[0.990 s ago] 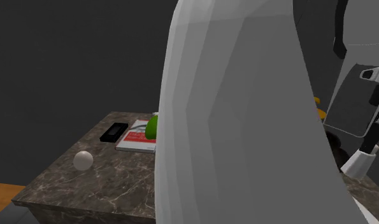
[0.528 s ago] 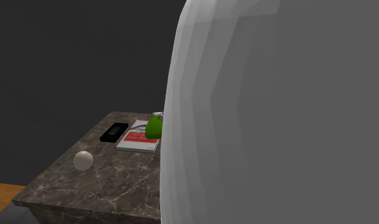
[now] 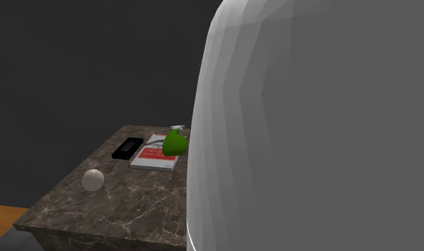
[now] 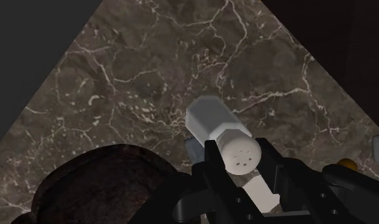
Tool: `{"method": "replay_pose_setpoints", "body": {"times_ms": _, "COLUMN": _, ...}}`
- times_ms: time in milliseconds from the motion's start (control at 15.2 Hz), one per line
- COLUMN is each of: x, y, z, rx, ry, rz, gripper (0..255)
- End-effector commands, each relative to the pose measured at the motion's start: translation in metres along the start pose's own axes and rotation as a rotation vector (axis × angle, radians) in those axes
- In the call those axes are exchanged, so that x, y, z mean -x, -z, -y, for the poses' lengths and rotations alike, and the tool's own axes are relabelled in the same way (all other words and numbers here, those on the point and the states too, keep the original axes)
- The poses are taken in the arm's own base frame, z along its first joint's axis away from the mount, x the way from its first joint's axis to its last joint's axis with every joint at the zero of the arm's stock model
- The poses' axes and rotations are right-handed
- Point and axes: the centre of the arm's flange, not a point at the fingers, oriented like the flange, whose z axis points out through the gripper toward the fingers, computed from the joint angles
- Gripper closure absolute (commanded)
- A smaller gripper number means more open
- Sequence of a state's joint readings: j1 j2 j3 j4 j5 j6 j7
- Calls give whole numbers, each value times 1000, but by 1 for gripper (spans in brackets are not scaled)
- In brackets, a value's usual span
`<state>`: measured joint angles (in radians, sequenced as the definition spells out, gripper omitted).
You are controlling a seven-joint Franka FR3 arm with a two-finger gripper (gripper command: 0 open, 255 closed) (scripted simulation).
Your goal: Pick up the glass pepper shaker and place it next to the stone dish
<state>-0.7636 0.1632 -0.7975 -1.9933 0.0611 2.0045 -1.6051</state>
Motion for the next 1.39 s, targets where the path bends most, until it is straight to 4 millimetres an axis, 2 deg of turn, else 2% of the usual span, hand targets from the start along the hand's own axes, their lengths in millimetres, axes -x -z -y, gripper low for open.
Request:
{"method": "replay_pose_setpoints", "body": {"times_ms": 0, "x": -1, "y": -11, "z": -1, "rx": 0, "ry": 0, "rz": 0, "gripper": 255}}
{"method": "replay_pose_setpoints", "body": {"times_ms": 132, "x": -1, "y": -23, "z": -2, "rx": 0, "ry": 0, "rz": 0, "gripper": 255}}
{"method": "replay_pose_setpoints", "body": {"times_ms": 660, "x": -1, "y": -23, "z": -2, "rx": 0, "ry": 0, "rz": 0, "gripper": 255}}
{"method": "replay_pose_setpoints", "body": {"times_ms": 726, "x": -1, "y": -23, "z": -2, "rx": 0, "ry": 0, "rz": 0, "gripper": 0}}
{"method": "replay_pose_setpoints", "body": {"times_ms": 1056, "x": -1, "y": -23, "z": -2, "rx": 0, "ry": 0, "rz": 0, "gripper": 0}}
{"method": "replay_pose_setpoints", "body": {"times_ms": 1320, "x": -1, "y": 27, "z": -2, "rx": 0, "ry": 0, "rz": 0, "gripper": 0}}
